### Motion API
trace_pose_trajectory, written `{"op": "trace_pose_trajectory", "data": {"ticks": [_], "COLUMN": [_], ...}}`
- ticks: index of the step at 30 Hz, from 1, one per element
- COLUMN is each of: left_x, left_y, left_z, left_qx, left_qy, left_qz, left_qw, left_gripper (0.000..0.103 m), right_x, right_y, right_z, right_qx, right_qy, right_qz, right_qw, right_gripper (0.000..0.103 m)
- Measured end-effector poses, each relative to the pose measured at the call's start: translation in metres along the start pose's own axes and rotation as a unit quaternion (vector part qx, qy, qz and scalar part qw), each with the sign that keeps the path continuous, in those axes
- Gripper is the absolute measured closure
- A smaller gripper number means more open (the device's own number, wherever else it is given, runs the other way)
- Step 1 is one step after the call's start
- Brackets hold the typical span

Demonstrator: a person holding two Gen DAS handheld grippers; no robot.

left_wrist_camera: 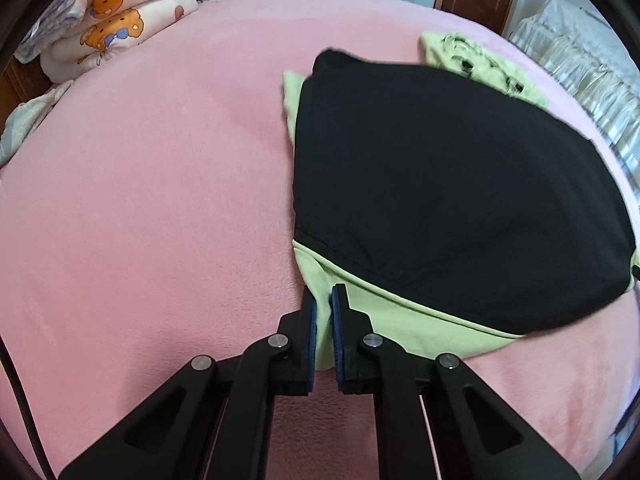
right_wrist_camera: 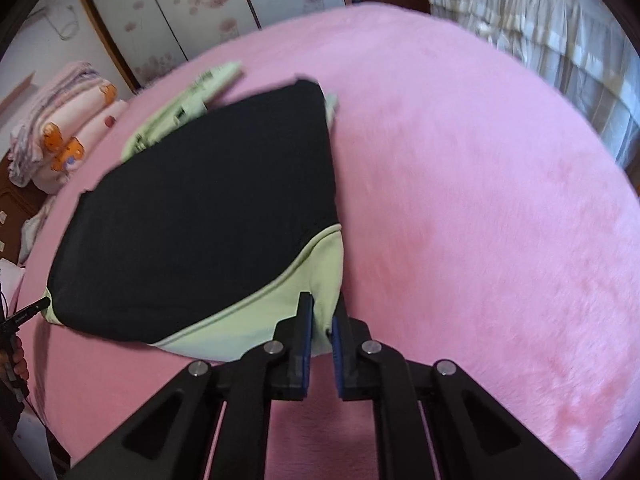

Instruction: Fold large clothes

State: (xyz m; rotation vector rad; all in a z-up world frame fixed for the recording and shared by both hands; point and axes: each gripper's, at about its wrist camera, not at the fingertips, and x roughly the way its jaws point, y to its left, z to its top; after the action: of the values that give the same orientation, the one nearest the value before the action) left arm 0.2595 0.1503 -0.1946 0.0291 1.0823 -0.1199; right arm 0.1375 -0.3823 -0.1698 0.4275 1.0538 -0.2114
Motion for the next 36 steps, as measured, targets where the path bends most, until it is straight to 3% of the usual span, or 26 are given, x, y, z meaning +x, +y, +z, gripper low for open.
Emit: {"op": "trace_pose_trajectory", "data": {"ticks": [3,4,7,9,13,20,23,25,27,29,31,32,33,36], "left_x": [-0.001,-0.006,-0.022,-0.038,-0.053,-0.003,0.017,0.022,0.022,0.022,0.02,0.021,0.022,0.023], "left_y": [-0.003,-0.002,0.001,0.003,-0.015,-0.082,-0.096,-0.096,-0.085,-0.067,-0.05,-0.041,-0.033,-0.006], "left_z": [0.001,0.003,0.01,0.016,0.033,0.049,0.046,0.043,0.04,0.042,0.04,0.039,0.039,0.034], "left_qx": [-0.006,-0.008,-0.024,-0.047,-0.07,-0.065,-0.051,-0.035,-0.029,-0.033,-0.04,-0.045,-0.054,-0.105], "left_qy": [0.0,0.0,-0.016,-0.044,-0.086,-0.066,-0.063,-0.07,-0.071,-0.066,-0.063,-0.061,-0.055,-0.046], "left_qz": [0.012,0.021,0.033,0.032,0.013,0.006,0.05,0.077,0.089,0.101,0.097,0.111,0.118,0.084], "left_qw": [0.9999,0.9997,0.9991,0.9974,0.9938,0.9957,0.9954,0.994,0.9931,0.9921,0.9925,0.991,0.99,0.9899], "left_gripper": [0.092,0.083,0.063,0.056,0.056,0.056,0.055,0.047,0.04,0.04,0.039,0.033,0.017,0.013], "right_x": [0.006,0.003,-0.013,-0.03,-0.041,0.022,0.053,0.07,0.075,0.072,0.068,0.065,0.063,0.055], "right_y": [0.001,0.002,0.01,0.019,0.052,0.169,0.209,0.218,0.21,0.191,0.157,0.137,0.117,0.073], "right_z": [0.0,0.002,0.012,0.018,0.03,0.041,0.039,0.038,0.038,0.039,0.043,0.045,0.047,0.051], "right_qx": [0.003,0.002,-0.004,-0.018,-0.052,-0.13,-0.151,-0.163,-0.167,-0.16,-0.145,-0.127,-0.105,-0.057], "right_qy": [0.002,0.001,-0.008,-0.042,-0.085,-0.064,-0.046,-0.037,-0.042,-0.047,-0.052,-0.054,-0.052,-0.044], "right_qz": [-0.005,-0.009,-0.047,-0.079,-0.067,0.004,0.023,0.01,-0.007,-0.02,-0.069,-0.081,-0.1,-0.12], "right_qw": [1.0,1.0,0.999,0.996,0.993,0.989,0.987,0.986,0.985,0.986,0.986,0.987,0.988,0.99], "right_gripper": [0.094,0.092,0.077,0.064,0.059,0.059,0.059,0.059,0.06,0.062,0.056,0.055,0.055,0.054]}}
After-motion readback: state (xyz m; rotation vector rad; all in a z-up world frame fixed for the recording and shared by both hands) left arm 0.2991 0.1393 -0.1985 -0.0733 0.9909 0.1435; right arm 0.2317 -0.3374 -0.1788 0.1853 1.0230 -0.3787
